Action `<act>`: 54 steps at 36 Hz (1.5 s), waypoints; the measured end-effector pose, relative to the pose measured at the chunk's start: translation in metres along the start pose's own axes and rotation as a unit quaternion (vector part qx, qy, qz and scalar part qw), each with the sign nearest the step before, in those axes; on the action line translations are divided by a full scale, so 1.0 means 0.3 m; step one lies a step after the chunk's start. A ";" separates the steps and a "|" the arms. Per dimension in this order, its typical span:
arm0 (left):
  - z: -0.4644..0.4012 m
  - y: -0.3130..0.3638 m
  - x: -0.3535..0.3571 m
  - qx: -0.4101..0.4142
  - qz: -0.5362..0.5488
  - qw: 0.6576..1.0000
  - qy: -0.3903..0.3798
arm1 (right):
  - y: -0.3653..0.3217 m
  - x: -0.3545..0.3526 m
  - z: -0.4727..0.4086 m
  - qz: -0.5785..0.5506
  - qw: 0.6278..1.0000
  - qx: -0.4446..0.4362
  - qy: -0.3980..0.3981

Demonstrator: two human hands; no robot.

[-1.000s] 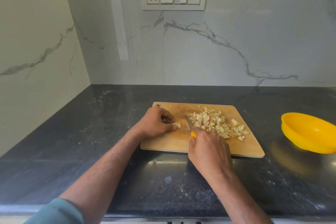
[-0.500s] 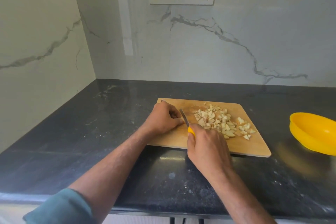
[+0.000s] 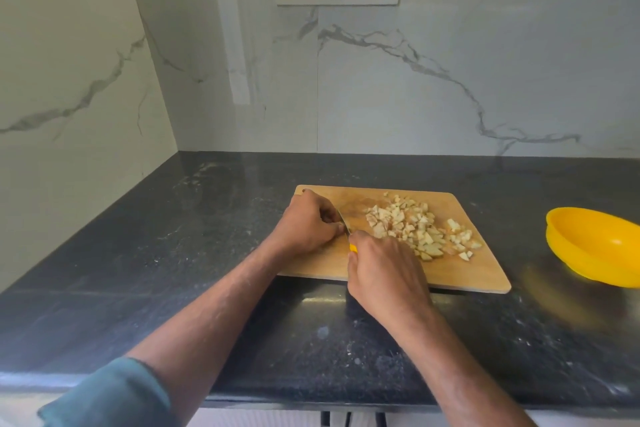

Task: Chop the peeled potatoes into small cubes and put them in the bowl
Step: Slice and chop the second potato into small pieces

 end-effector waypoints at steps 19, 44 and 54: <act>0.007 0.005 0.003 0.003 -0.018 1.000 0.014 | 0.020 -0.027 0.039 0.018 0.999 0.032 -0.001; 0.008 0.006 0.000 0.014 0.004 1.000 0.017 | 0.028 -0.020 0.036 -0.041 0.999 0.005 0.019; 0.014 0.011 -0.002 0.012 -0.009 1.000 0.004 | 0.032 -0.017 0.039 -0.049 0.999 0.004 0.017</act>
Point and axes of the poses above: each hand's wrist, its own z-axis away from the middle knuckle, its own x-axis out of the palm, y = z × x, the point moved 4 cm from there along -z, towards the middle knuckle, and after that the axes turned 1 degree about z, right-handed, at the moved point
